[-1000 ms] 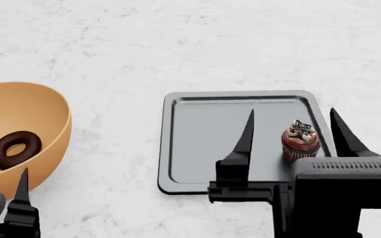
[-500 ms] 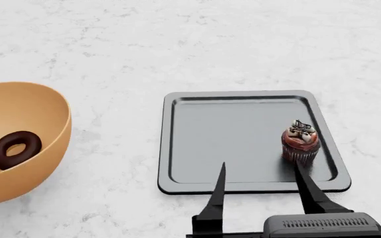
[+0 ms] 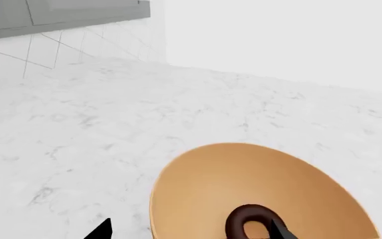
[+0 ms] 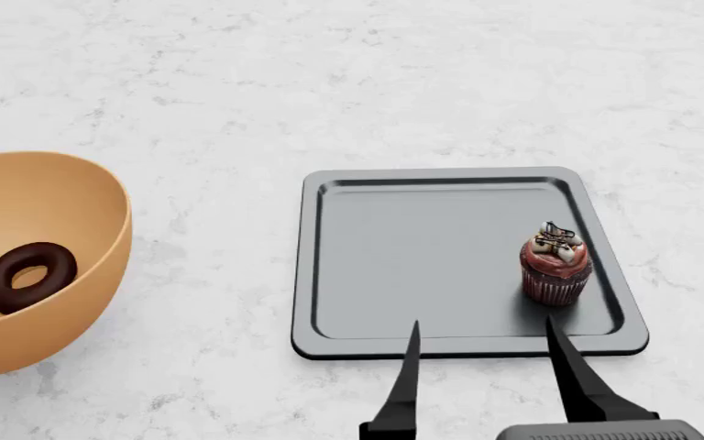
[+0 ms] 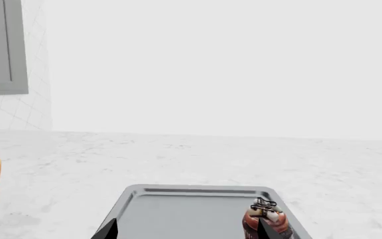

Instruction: Pick up the bowl with donut and place it on the tray. Pick up the cupcake and place it on the tray.

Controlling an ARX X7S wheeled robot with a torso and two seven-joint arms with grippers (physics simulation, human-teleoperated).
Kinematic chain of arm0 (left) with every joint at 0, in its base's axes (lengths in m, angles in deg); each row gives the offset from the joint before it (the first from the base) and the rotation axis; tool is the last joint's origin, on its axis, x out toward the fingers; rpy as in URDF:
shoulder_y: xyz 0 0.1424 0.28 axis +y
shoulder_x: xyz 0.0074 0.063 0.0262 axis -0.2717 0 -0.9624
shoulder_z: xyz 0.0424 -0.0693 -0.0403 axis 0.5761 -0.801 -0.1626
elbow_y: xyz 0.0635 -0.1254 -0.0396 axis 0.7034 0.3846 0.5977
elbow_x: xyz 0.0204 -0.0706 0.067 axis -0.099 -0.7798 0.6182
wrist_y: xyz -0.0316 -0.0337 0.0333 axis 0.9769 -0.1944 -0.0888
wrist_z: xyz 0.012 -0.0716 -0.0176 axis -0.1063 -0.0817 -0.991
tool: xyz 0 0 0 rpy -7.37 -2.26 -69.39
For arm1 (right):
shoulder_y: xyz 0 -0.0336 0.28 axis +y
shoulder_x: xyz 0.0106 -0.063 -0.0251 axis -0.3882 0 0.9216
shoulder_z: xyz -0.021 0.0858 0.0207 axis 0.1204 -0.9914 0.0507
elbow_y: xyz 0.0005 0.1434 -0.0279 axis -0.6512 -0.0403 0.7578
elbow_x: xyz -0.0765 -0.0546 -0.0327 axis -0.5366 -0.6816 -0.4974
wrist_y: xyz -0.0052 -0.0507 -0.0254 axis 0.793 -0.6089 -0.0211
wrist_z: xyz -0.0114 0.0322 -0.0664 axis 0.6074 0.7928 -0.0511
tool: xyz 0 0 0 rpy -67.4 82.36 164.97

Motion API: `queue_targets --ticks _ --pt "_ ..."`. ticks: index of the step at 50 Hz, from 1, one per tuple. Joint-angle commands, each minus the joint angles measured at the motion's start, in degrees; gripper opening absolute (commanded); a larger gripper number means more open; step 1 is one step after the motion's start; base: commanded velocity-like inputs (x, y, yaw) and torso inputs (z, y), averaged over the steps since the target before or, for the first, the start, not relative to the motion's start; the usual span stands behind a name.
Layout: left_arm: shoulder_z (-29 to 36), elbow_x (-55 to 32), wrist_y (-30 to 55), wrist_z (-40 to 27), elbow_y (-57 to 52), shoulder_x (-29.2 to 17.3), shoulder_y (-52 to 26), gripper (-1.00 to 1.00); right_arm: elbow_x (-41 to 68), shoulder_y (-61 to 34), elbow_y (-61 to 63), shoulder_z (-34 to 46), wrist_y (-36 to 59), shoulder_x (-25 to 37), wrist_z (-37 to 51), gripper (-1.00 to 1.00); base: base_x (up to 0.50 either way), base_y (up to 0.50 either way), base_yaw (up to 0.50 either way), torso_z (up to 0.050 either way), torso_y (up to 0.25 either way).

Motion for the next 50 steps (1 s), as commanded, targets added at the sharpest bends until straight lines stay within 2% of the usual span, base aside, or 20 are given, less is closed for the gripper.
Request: queue_targets --ticks 1,6,7,8,20,34,50 --pt "0.6 9.1 -2.3 4.8 6.7 1.7 0.5 1.00 -0.3 0.6 0.7 -0.9 0.1 -0.2 -0.3 1.00 0.00 0.00 0.00 0.000 0.000" --pt "0.7 9.2 -2.5 4.9 6.8 1.6 0.5 1.00 -0.2 0.6 0.7 -0.8 0.0 -0.1 -0.2 1.00 0.00 0.00 0.00 0.000 0.000" --pt "3.5 15.6 -4.3 12.3 15.3 3.5 -0.4 1.00 -0.1 1.4 0.4 -1.2 -0.5 0.3 -0.5 1.00 0.00 0.00 0.00 0.000 0.000" --pt "4.0 16.7 -4.7 13.6 16.6 3.8 -0.7 1.00 -0.2 1.5 0.2 -1.2 -0.8 0.3 -0.5 1.00 0.00 0.00 0.00 0.000 0.000" --pt "8.7 23.7 -6.8 21.2 26.7 5.9 -3.5 1.00 0.1 2.5 0.8 -1.4 -0.8 0.6 0.1 1.00 0.00 0.00 0.00 0.000 0.000" --pt "7.3 27.7 -11.2 21.1 29.3 6.1 -2.2 1.00 0.4 3.0 1.8 -1.6 0.1 1.1 0.9 1.00 0.00 0.00 0.00 0.000 0.000" --pt "8.1 28.0 -11.6 21.8 30.7 7.1 -1.9 1.00 1.5 3.8 3.9 -2.5 1.3 2.1 1.6 1.00 0.00 0.00 0.00 0.000 0.000"
